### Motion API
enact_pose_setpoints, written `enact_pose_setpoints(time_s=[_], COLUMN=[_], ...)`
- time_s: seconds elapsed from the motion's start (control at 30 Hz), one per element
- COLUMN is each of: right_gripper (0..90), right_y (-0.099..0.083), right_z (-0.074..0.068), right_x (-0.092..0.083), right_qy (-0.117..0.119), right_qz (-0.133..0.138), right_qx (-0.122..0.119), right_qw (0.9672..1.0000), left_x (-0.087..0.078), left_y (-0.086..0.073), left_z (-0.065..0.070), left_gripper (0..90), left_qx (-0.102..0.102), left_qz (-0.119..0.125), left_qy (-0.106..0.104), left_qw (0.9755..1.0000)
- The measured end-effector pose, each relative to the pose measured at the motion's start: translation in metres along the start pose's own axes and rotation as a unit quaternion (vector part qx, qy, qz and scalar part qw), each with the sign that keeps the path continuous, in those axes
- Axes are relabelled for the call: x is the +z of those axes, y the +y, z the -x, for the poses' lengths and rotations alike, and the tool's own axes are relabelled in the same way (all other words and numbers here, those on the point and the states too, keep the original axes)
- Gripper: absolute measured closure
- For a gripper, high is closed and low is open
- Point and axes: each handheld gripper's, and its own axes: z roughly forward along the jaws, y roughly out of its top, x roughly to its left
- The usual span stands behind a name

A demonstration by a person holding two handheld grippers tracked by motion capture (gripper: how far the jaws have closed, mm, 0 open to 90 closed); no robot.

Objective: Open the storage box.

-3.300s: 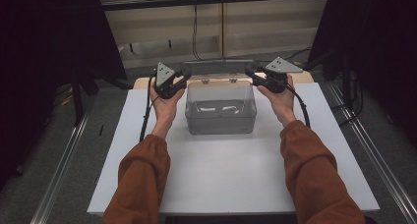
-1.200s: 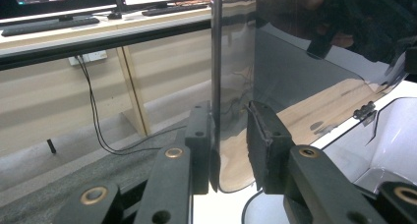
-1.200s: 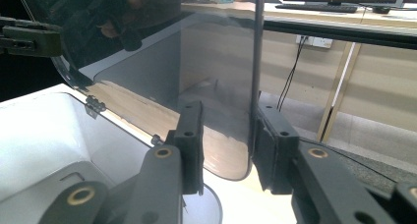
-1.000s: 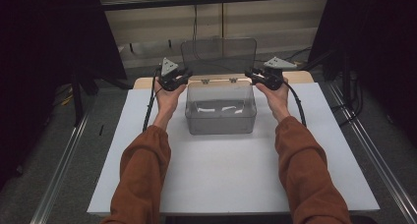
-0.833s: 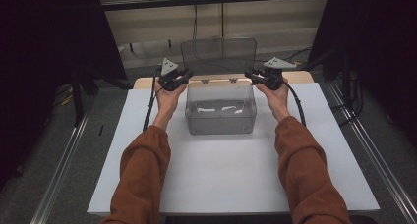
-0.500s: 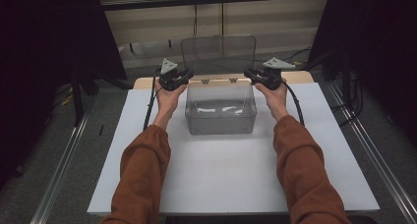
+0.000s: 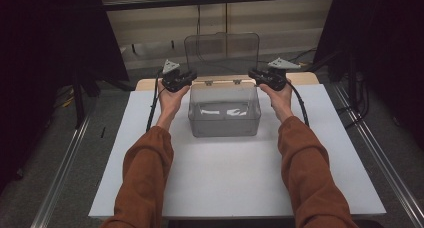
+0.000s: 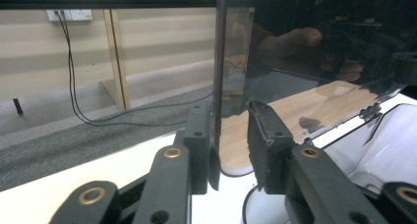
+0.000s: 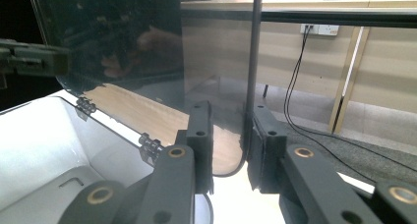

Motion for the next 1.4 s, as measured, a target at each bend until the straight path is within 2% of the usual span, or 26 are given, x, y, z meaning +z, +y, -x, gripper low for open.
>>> enact_pose_setpoints(time_s=[0.07, 0.13, 0.2, 0.27, 0.4, 0.6, 0.83, 0.87, 1.2, 1.3, 1.33, 1.4], right_gripper=[73.9, 74.1, 74.2, 74.0, 73.6, 72.8, 72.5, 72.7, 72.4, 72.3, 72.1, 72.0], right_y=[0.001, 0.001, 0.001, 0.001, 0.002, 0.005, 0.008, 0.008, 0.014, 0.015, 0.015, 0.016], right_z=[0.000, 0.000, 0.001, 0.001, 0.002, 0.000, 0.000, 0.001, 0.002, 0.002, 0.001, 0.001], right_x=[0.000, 0.000, 0.001, 0.002, 0.004, 0.004, 0.006, 0.006, 0.008, 0.009, 0.009, 0.009], right_qy=[-0.002, -0.002, -0.001, -0.002, -0.005, -0.013, -0.014, -0.013, -0.018, -0.019, -0.021, -0.022], right_qz=[-0.001, -0.002, -0.005, -0.005, -0.011, -0.022, -0.034, -0.035, -0.060, -0.064, -0.066, -0.069], right_qx=[0.001, 0.002, 0.003, 0.004, 0.012, 0.016, 0.025, 0.029, 0.055, 0.062, 0.063, 0.068], right_qw=[1.0000, 1.0000, 1.0000, 1.0000, 0.9999, 0.9996, 0.9990, 0.9989, 0.9965, 0.9959, 0.9956, 0.9950], left_x=[0.005, 0.005, 0.005, 0.004, 0.005, 0.006, 0.008, 0.008, 0.009, 0.009, 0.009, 0.010], left_y=[-0.002, -0.002, -0.002, -0.001, 0.000, 0.002, 0.003, 0.004, 0.010, 0.010, 0.010, 0.010], left_z=[0.002, 0.002, -0.003, -0.004, -0.003, 0.001, -0.001, -0.001, -0.002, -0.001, 0.001, 0.000], left_gripper=[65.6, 67.6, 69.4, 70.9, 71.3, 70.7, 70.7, 70.5, 70.0, 69.6, 68.9, 68.2], left_qx=[0.004, -0.003, -0.017, -0.018, -0.023, -0.020, -0.035, -0.028, -0.031, -0.033, -0.025, -0.029], left_qz=[-0.015, -0.012, -0.014, -0.018, -0.021, -0.027, -0.029, -0.034, -0.058, -0.058, -0.063, -0.060], left_qy=[-0.004, -0.003, -0.012, -0.014, -0.008, 0.006, 0.002, 0.003, 0.008, 0.009, 0.013, 0.012], left_qw=[0.9999, 0.9999, 0.9997, 0.9996, 0.9995, 0.9994, 0.9990, 0.9990, 0.9978, 0.9977, 0.9976, 0.9977])
